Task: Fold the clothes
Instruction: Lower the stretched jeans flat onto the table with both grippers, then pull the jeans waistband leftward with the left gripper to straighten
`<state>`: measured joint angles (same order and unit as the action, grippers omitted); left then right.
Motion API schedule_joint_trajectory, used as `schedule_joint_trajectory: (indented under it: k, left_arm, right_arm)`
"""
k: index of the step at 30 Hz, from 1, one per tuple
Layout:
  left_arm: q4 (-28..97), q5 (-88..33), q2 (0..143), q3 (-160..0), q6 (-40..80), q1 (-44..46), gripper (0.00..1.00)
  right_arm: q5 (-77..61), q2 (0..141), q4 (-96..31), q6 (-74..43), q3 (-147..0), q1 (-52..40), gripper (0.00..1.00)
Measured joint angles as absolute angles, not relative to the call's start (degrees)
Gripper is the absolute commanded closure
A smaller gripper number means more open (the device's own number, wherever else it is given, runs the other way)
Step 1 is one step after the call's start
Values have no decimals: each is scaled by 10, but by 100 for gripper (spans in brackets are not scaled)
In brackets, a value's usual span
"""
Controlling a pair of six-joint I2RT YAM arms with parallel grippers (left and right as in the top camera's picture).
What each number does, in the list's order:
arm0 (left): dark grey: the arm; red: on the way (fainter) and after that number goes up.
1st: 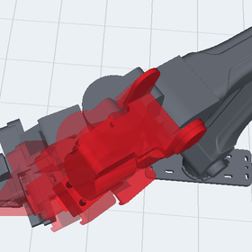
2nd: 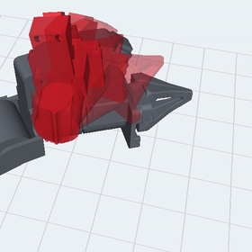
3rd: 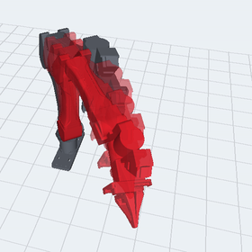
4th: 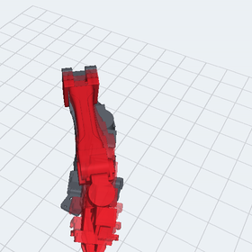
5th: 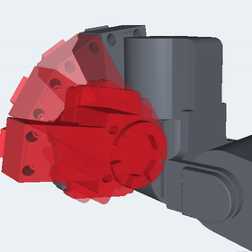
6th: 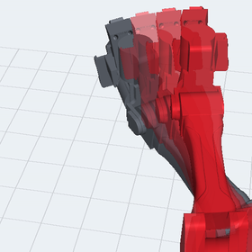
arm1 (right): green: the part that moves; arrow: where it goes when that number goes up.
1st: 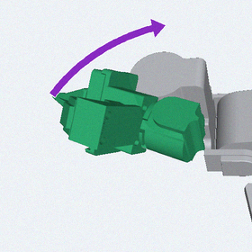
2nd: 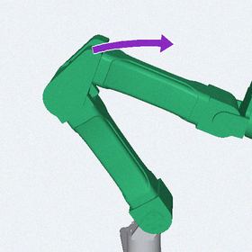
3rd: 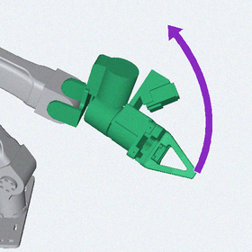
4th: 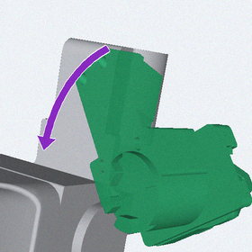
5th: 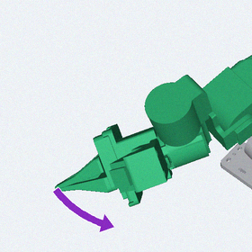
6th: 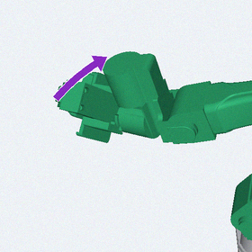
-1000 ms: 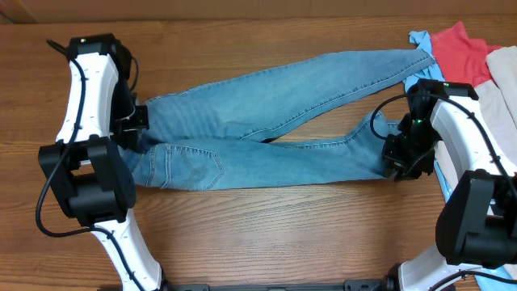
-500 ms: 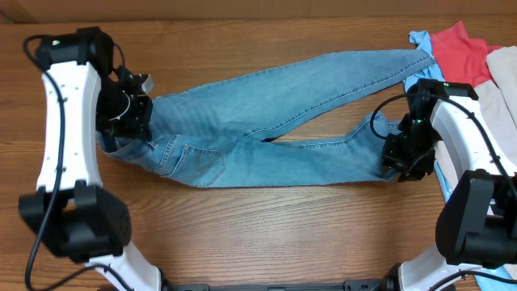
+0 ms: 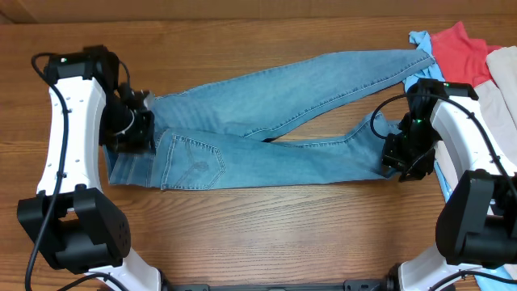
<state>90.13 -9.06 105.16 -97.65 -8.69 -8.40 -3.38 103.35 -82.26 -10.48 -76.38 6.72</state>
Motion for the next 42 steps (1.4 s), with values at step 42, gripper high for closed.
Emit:
schedule_joint_trajectory:
  k: [42]
  left_arm:
    - [849, -95, 1226, -1047, -12, -80, 55]
  right_arm:
    - [-31, 1034, -816, -105, -763, 67, 55]
